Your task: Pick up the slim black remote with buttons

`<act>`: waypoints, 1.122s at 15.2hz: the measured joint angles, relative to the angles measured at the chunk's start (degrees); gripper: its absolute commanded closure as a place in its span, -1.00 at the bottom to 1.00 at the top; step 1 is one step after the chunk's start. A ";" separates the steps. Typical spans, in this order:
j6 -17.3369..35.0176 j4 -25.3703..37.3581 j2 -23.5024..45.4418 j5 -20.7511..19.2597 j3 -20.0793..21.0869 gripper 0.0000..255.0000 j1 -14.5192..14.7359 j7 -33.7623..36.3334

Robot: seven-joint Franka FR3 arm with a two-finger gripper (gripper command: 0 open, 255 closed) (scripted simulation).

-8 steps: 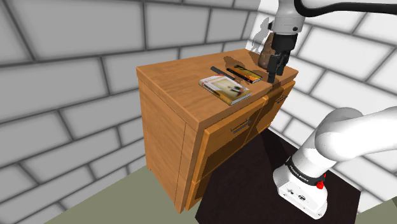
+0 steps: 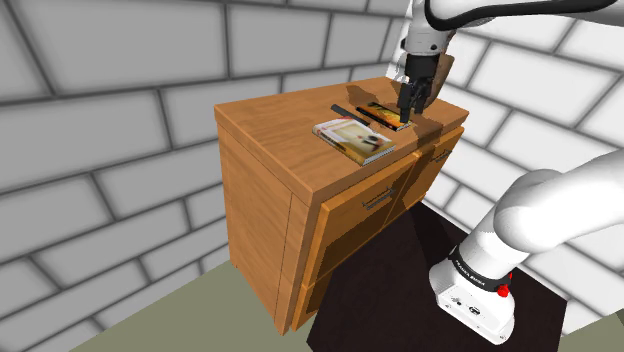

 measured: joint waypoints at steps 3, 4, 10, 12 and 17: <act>3.13 3.03 6.23 -0.11 -1.49 -1.00 -0.55 -1.16; 3.67 5.13 8.88 -0.05 -1.98 -1.00 -0.72 -1.65; 7.21 14.84 22.32 1.18 -4.43 -1.00 -1.73 -4.33; 8.34 18.05 26.76 1.75 -5.32 -1.00 -2.34 -5.62; 7.97 29.90 38.61 4.04 -6.61 -1.00 -3.82 -8.17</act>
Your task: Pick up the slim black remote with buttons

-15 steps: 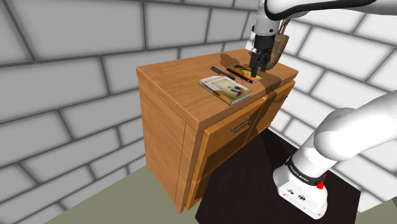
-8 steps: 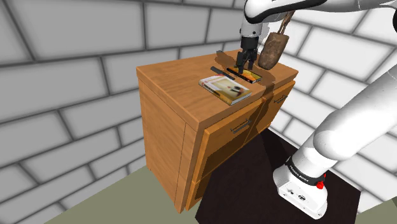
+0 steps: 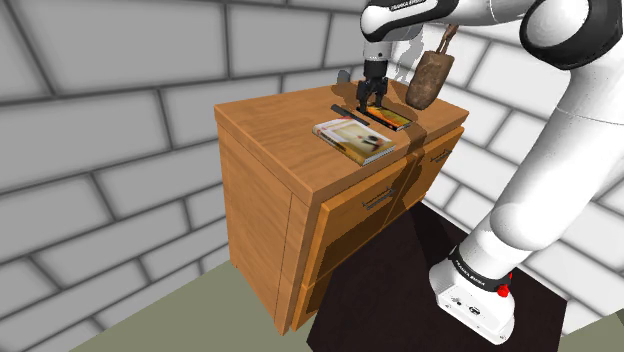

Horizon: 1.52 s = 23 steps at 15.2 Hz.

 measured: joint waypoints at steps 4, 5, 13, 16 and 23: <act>-1.42 10.20 9.23 2.03 -0.51 -1.00 -1.62 -1.74; -1.86 12.79 11.49 2.53 -0.54 -1.00 -2.01 -1.99; -5.63 32.01 27.55 5.46 -0.37 -1.00 -5.45 -3.74; -3.75 30.51 27.96 5.54 -0.32 -1.00 -5.41 -3.77; -2.47 30.38 28.68 5.49 -0.45 1.00 -5.70 -3.92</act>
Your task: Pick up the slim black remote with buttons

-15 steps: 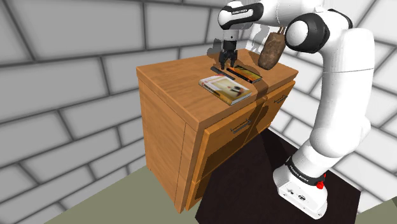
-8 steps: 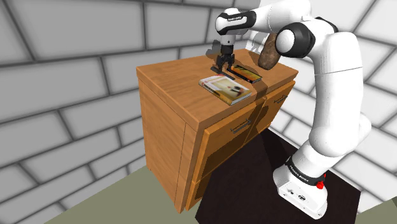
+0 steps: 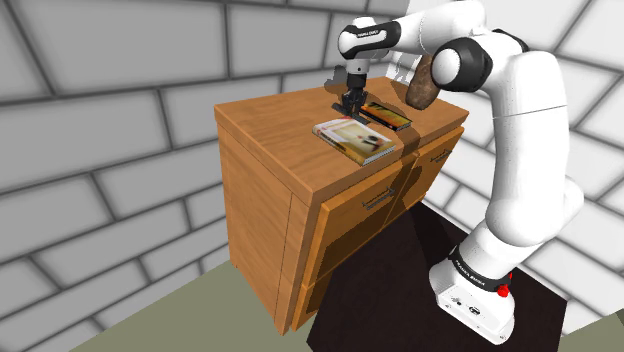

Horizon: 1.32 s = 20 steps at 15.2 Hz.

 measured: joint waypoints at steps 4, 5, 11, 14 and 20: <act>-0.11 0.22 0.12 0.10 0.03 1.00 -0.07 -0.12; 0.12 -0.04 -0.02 0.09 0.02 1.00 -0.04 -0.12; -2.20 1.09 -0.76 0.02 0.08 1.00 0.17 0.07; -4.20 2.60 -1.24 -0.05 0.04 1.00 0.15 0.10; -8.80 7.01 -1.45 -0.11 -0.02 1.00 -0.06 0.13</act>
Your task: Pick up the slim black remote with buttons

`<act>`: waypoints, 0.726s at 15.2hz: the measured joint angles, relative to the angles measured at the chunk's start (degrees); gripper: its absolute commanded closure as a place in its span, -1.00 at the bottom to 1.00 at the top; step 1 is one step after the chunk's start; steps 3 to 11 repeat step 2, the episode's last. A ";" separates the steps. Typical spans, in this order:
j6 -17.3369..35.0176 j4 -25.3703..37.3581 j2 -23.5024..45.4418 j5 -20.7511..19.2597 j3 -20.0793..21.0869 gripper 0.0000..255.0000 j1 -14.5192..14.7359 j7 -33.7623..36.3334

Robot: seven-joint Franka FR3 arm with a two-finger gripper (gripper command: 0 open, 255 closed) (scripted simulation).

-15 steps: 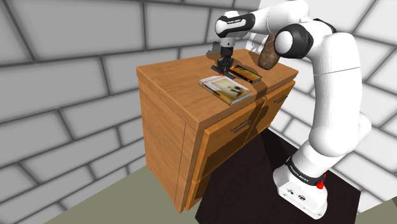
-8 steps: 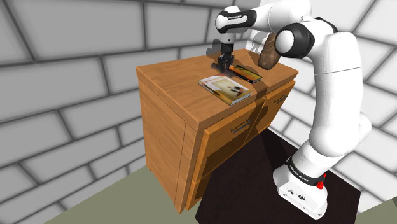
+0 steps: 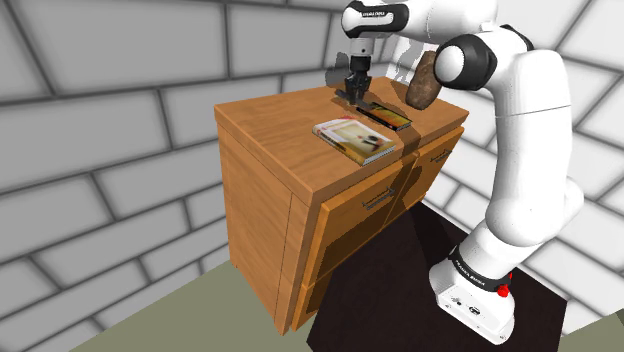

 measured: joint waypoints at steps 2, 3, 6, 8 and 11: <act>-1.25 1.38 0.11 0.00 -0.01 1.00 -0.10 -0.01; -1.25 1.38 0.11 0.00 -0.01 1.00 -0.10 -0.01; -1.25 1.38 0.11 0.00 -0.01 1.00 -0.10 -0.01; -1.25 1.38 0.11 0.00 -0.01 1.00 -0.10 -0.01; -1.25 1.38 0.11 0.00 -0.01 1.00 -0.10 -0.01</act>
